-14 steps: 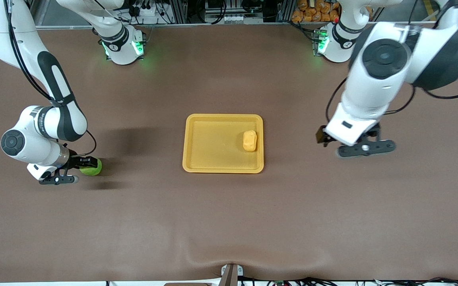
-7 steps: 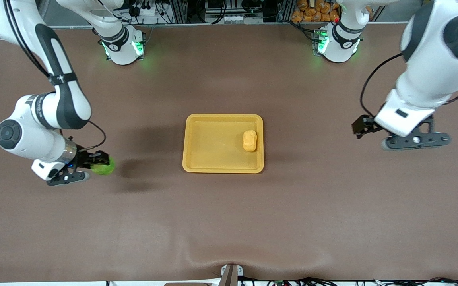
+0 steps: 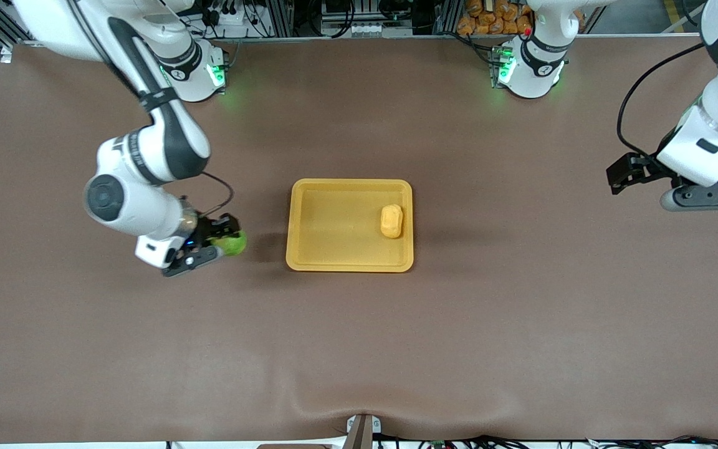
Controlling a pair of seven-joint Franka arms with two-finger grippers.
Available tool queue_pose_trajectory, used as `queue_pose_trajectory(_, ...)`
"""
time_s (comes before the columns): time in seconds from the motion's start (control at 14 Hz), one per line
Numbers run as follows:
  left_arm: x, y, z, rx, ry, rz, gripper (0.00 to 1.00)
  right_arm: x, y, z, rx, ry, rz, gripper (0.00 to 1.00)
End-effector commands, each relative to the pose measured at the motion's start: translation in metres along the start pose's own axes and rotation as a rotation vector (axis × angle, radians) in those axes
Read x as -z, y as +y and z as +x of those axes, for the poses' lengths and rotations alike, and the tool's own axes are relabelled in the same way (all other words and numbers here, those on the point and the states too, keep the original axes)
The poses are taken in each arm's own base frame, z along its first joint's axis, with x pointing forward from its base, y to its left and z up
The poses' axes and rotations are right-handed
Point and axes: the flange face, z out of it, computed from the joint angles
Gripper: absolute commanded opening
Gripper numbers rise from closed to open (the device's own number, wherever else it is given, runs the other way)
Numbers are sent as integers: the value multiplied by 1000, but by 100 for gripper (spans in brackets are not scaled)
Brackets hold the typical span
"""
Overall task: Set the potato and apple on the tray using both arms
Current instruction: 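Lift the apple with the right gripper and carry it over the tray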
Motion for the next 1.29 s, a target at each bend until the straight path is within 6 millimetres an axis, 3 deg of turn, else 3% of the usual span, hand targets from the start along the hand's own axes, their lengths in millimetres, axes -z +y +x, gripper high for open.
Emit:
queue_pose_trajectory(0.0, 14, -2, -16, -1, 9, -7, 100, -9, -64, -5, -128, -2, -13, 0)
queue_pose_trajectory(0.29, 5, -10, -19, 37, -17, -40, 100, -28, -125, -14, -302, 24, -17, 0)
queue_pose_trajectory(0.57, 4, -16, -19, 48, -21, -50, 100, -63, -160, -19, -343, 42, -64, 0)
queue_pose_trajectory(0.64, 12, -13, -24, 36, -9, -60, 100, -74, -167, -21, -350, 39, -80, 0)
queue_pose_trajectory(1.14, 18, -12, -49, 28, -19, -46, 100, -115, -168, -22, -350, 19, -118, 0)
queue_pose_trajectory(1.21, 19, -15, -52, 32, -29, -45, 100, -120, -167, -22, -350, 17, -118, 23)
